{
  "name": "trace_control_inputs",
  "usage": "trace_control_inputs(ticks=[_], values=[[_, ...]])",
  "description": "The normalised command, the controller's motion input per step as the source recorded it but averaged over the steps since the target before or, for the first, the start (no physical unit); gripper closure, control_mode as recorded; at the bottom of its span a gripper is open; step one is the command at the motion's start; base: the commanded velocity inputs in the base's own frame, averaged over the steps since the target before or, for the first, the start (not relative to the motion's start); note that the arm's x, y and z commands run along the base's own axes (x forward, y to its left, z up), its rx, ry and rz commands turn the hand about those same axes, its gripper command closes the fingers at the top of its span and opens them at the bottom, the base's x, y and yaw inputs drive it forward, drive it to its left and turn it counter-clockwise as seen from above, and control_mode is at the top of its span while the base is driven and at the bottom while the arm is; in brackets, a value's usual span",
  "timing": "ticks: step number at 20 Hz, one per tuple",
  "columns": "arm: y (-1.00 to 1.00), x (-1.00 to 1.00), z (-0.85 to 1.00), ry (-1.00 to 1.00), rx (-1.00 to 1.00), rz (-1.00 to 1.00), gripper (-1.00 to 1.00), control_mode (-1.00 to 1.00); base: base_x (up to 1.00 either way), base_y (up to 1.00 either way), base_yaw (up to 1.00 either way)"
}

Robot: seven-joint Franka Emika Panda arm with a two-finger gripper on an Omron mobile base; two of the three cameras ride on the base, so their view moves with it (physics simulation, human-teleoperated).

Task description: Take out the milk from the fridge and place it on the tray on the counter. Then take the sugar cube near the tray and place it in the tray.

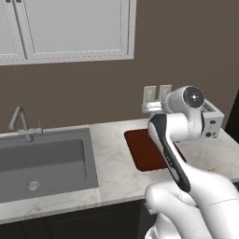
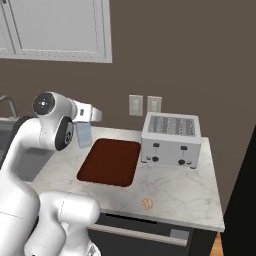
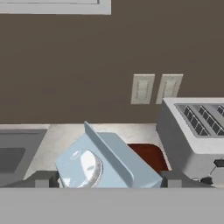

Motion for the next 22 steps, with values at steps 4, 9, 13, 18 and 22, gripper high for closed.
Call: trace_control_inputs(ticks=[4,9,13,18,22], values=[[-0.02,0.47,-0.31,0.06,-0.01,0.0,1.0,-1.0,0.0,0.0,0.0],[-0.15,0.44,-0.35,0.03,0.0,0.0,1.0,-1.0,0.0,0.0,0.0],[-0.12,0.46,-0.48,0.02,0.0,0.0,1.0,-1.0,0.0,0.0,0.0],[-0.09,0.42,-0.39,0.01,0.0,0.0,1.0,-1.0,0.0,0.0,0.0],[-0.02,0.43,-0.36,0.0,0.0,0.0,1.0,-1.0,0.0,0.0,0.0]])
